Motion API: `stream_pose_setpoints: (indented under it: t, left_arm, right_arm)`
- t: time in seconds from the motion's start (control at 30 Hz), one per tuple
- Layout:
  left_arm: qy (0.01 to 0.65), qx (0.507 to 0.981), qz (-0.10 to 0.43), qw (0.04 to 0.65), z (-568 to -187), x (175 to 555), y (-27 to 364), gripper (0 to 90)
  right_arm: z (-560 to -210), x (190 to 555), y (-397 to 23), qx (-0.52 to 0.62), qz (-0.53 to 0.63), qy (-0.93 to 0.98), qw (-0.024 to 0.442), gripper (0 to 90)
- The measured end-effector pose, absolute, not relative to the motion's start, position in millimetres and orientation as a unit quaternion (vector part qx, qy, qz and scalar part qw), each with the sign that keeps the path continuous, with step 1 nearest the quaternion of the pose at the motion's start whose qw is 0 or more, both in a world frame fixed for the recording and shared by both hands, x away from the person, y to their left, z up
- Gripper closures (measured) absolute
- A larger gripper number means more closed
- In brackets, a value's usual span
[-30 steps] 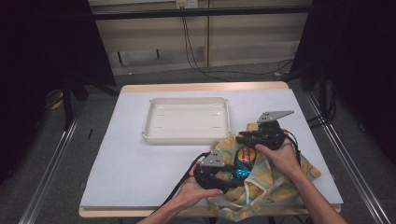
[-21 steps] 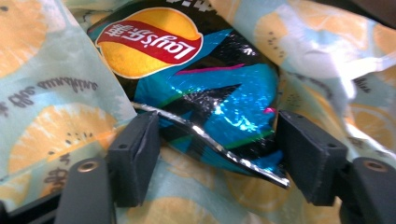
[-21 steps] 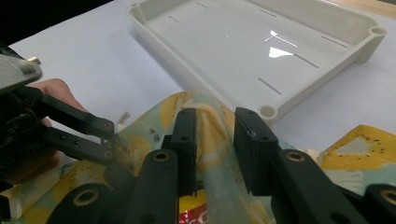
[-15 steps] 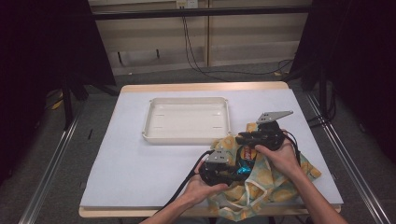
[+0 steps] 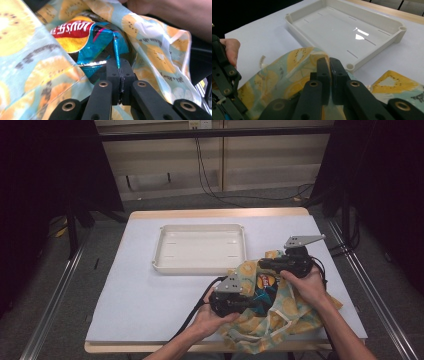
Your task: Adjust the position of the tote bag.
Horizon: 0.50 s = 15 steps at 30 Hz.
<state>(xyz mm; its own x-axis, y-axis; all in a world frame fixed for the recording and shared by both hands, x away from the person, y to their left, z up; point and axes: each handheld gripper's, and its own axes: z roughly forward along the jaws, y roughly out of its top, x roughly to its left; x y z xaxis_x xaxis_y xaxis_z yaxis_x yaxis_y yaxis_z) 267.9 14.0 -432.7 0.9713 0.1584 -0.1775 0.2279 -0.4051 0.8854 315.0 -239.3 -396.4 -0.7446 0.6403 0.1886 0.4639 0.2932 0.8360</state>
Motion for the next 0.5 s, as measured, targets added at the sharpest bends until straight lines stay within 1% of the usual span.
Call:
stream_pose_setpoints:
  t: [0.1,0.23,0.33,0.43,0.5]
  left_arm:
    - [0.129,0.832,-0.023,0.539,-428.3,272.0,22.3,89.0]
    - [0.138,0.826,-0.024,0.545,-425.3,275.3,27.9,88.9]
    - [0.128,0.831,-0.023,0.541,-423.6,275.4,26.8,88.8]
    - [0.104,0.837,-0.019,0.537,-422.7,268.2,13.4,88.7]
    - [0.102,0.837,-0.019,0.538,-421.9,265.5,10.4,88.7]
  right_arm:
    - [-394.3,314.4,-242.9,0.348,0.487,0.795,0.095,89.2]
    - [-393.6,314.0,-244.6,0.344,0.488,0.796,0.094,89.6]
    - [-392.9,313.8,-243.2,0.344,0.489,0.796,0.091,89.7]
    - [-389.0,313.5,-231.9,0.327,0.489,0.804,0.088,89.2]
    - [-388.2,313.8,-228.8,0.324,0.490,0.805,0.088,89.1]
